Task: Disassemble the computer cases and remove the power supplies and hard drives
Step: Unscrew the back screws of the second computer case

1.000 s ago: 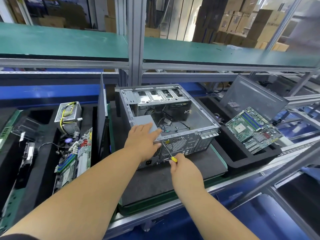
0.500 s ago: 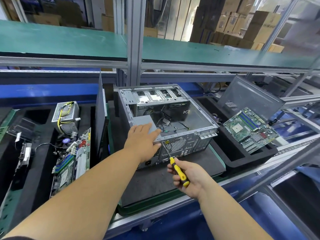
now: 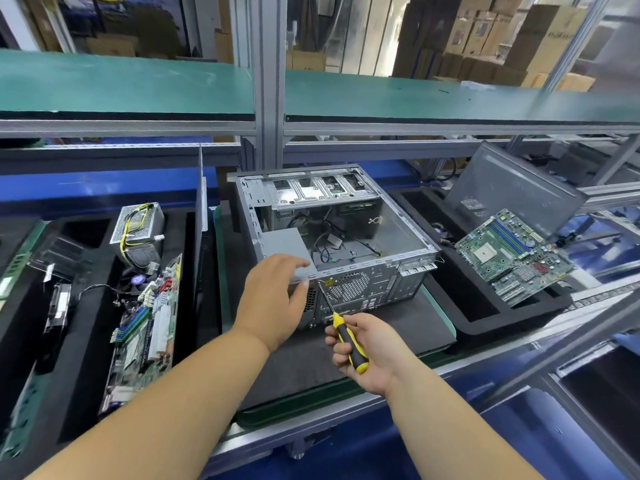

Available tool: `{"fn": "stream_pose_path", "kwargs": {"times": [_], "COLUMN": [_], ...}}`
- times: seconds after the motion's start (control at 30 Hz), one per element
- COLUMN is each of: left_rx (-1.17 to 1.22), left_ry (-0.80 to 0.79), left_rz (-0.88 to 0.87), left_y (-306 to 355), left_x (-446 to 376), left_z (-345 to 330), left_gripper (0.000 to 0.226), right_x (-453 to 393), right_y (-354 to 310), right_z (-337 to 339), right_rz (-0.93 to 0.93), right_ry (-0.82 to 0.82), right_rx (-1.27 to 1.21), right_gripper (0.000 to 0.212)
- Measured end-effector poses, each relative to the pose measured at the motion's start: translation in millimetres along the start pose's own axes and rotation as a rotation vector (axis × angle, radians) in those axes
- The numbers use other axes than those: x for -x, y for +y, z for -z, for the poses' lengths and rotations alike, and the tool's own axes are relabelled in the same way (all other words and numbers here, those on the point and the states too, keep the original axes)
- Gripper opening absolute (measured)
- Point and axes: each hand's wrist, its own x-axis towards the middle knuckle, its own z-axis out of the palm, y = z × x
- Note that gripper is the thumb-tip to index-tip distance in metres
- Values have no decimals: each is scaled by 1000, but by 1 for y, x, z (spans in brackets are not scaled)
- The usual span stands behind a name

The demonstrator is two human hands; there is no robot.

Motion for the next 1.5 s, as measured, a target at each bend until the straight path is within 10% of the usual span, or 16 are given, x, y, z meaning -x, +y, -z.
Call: {"fn": "stream_pose_path", "kwargs": {"times": [0.47, 1.5], "left_rx": [848, 1052], "left_ry": [-1, 271], "left_rz": [1272, 1326], "left_y": [54, 75], "left_x": [-12, -22], "left_z": [-41, -51], "left_gripper": [21, 13], "right_x": [1, -4], "right_y": [-5, -12], "right_z": [4, 17], "right_rz": [-20, -87], "right_ry": [-77, -161], "right_rx": [50, 150], "right_gripper": [23, 10]}}
